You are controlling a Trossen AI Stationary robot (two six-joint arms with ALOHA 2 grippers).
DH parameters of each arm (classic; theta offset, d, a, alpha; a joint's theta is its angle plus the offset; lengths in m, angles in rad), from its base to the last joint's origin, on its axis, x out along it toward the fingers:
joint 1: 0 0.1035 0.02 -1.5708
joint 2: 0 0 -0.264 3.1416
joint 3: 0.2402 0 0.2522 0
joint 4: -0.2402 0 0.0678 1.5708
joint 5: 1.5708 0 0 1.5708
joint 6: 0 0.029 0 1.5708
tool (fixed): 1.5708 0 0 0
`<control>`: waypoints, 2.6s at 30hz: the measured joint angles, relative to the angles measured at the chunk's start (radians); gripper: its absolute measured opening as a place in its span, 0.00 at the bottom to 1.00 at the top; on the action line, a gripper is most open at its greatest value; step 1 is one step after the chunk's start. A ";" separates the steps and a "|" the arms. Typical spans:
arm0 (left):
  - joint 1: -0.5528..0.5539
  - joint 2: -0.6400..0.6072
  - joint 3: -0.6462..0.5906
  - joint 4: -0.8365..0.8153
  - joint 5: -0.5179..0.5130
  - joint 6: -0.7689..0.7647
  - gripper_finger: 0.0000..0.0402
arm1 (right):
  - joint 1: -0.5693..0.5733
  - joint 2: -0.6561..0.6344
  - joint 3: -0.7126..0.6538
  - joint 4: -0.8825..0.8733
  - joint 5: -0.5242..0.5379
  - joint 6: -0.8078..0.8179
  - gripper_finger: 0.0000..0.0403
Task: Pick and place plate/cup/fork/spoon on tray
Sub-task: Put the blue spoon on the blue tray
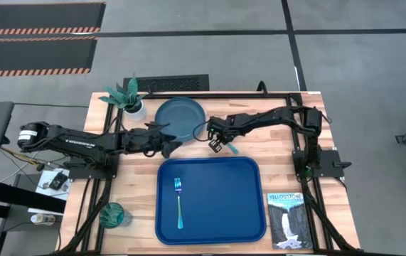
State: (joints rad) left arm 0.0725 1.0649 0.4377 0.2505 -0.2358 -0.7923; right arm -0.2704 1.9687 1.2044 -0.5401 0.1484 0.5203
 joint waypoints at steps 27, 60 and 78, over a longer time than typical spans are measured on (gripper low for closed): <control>0.206 0.000 0.006 0.101 0.411 -0.208 0.73 | 0.315 -0.305 0.034 0.037 0.152 -0.047 0.03; 0.138 0.129 0.006 0.139 0.344 -0.302 0.73 | 0.342 -0.045 0.335 -0.118 0.170 -0.262 0.03; 0.140 0.129 0.006 0.217 0.315 -0.450 0.73 | 0.433 -0.032 0.334 -0.156 0.592 -0.622 0.03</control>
State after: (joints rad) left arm 0.2123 1.1938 0.4438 0.4673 0.0790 -1.2419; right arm 0.1626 1.9362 1.5383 -0.6962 0.7403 -0.1016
